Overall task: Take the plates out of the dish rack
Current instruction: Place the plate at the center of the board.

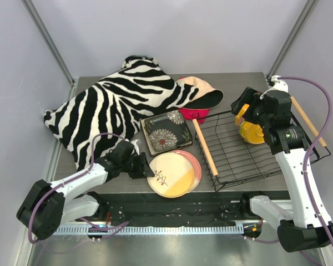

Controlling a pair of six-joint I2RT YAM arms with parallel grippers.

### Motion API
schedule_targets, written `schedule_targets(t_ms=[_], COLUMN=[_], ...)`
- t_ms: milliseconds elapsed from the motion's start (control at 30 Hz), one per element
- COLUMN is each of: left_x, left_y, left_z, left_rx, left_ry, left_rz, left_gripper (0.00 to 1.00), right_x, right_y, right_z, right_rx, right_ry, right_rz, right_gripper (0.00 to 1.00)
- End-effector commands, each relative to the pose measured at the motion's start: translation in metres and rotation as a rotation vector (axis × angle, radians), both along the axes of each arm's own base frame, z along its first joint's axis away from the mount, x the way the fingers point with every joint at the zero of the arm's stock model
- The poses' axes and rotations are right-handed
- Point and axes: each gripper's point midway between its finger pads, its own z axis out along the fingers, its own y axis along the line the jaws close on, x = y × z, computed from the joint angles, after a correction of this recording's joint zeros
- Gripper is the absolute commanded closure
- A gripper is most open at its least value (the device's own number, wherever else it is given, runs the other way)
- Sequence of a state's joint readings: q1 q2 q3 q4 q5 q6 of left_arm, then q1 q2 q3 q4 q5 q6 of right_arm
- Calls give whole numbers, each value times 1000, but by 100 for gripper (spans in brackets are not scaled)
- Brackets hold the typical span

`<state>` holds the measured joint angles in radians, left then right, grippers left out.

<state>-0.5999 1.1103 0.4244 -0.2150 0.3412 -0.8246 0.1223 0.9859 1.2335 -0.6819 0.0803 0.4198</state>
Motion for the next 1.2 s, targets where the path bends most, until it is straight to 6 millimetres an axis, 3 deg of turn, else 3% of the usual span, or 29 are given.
schedule_targets(t_ms=[0,100,200,367,933,1033,1167], left_x=[11,13,15,20,34,34,35], left_y=[-4,-7,-11,-19,-46,-45,-40], left_z=[11,10,10,10,21,20,22], left_rx=[1,2,-2,-11,-56,-50,-15], left_ry=[-50,-46,-43,-47,-64,-65,-85], left_rz=[-10,-14,-23,-34,-49,-48,-44], left_gripper=[61,74,81,83,81,78,62], right_x=[2,2,2,2,-1,0,-1], right_y=[0,1,1,1,-1,-1,-1], right_z=[10,10,9,10,4,3,5], right_rx=[-7,-6,-4,-5,-16,-16,-17], right_ry=[-40,-40,-37,-40,-31,-28,-33], right_rz=[10,11,12,12,8,10,7], right_gripper=[8,8,8,8,8,8,8])
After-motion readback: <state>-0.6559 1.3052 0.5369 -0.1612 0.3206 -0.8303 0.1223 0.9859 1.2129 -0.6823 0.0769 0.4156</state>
